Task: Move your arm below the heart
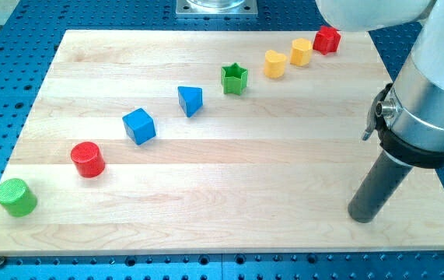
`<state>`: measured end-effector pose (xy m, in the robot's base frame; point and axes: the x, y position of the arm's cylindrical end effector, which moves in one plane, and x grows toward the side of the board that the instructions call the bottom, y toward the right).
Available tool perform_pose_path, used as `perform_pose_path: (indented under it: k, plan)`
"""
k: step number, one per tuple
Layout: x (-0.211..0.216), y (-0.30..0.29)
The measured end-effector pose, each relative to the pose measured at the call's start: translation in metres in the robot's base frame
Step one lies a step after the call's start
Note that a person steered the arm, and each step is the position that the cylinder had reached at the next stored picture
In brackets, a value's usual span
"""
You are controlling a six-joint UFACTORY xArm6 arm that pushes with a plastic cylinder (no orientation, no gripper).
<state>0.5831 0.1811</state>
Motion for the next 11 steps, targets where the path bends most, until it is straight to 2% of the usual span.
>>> perform_pose_path:
  k: [3,5,6,11]
  plan:
    - [-0.008,-0.004]
    - [-0.089,-0.036]
    - [-0.11,-0.032]
    - [-0.12,-0.032]
